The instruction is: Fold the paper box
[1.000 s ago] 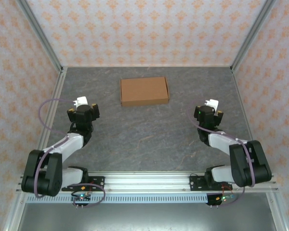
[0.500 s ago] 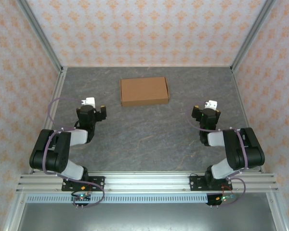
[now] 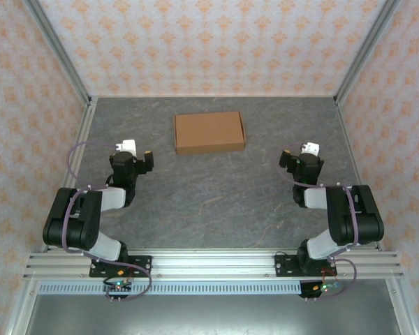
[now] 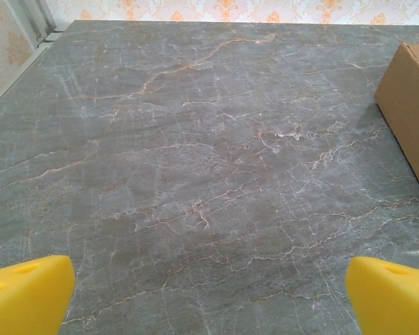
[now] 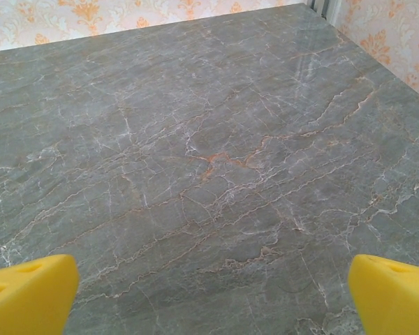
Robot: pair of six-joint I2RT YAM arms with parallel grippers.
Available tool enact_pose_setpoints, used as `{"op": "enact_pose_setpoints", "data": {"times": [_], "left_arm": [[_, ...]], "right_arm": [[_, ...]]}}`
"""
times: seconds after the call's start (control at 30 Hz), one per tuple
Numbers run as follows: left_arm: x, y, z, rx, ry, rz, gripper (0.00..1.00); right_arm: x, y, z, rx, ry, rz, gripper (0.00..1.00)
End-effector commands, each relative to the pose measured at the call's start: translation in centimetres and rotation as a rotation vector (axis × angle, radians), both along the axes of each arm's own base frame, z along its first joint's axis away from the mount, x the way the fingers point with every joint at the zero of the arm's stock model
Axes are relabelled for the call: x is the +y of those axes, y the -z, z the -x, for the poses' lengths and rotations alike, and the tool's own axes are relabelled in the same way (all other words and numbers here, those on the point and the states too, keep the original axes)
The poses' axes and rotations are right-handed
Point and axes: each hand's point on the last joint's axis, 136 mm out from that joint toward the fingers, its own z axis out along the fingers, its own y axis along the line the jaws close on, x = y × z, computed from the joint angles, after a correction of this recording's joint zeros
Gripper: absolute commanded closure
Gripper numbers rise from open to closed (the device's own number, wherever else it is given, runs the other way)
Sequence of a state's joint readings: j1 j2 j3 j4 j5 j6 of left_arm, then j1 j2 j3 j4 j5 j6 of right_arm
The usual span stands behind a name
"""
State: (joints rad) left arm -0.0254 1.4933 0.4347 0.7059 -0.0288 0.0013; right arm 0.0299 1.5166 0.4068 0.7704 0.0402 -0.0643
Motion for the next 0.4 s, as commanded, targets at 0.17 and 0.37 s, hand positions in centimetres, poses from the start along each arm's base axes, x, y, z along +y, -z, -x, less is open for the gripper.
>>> {"op": "enact_pose_setpoints", "data": {"times": [0.17,0.37], "left_arm": [[-0.07,-0.34,-0.16,-0.02,0.011,-0.01,0.0],[-0.07,-0.35,-0.18,-0.02,0.01,-0.009,0.0]], "right_arm": [[0.11,-0.38,-0.45,-0.01,-0.003,-0.015,0.01],[0.17,-0.34,-0.44,-0.009,-0.004,-0.015,0.01]]}}
